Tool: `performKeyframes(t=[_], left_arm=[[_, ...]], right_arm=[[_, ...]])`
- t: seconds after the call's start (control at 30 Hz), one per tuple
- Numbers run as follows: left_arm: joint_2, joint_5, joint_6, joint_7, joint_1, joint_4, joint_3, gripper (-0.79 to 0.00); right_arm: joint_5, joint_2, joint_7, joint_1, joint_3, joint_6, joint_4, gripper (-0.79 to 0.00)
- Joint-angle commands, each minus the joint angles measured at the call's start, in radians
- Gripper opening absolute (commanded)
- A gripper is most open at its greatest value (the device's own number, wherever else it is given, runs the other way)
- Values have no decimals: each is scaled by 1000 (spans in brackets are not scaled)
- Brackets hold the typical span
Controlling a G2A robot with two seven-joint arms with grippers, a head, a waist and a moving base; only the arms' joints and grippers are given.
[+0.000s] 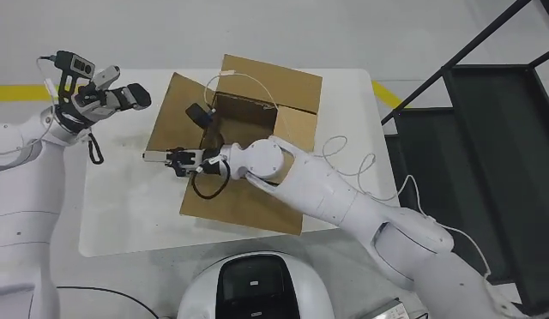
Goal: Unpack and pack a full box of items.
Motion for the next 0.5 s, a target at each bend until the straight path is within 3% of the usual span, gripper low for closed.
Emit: performKeyframes(t=[0.0,0.23,0.47], left_arm=[[-6,4,2,-16,-23,31,31,0],[-33,74,12,-14,-111,184,150,0],[-51,121,-15,13,-166,302,209,0]], right_arm=[[-15,-4,-3,2,5,4,14,0],[-20,15,28,-37,83,-17,18,0],[-71,91,74,-149,247,-6,-101,0]])
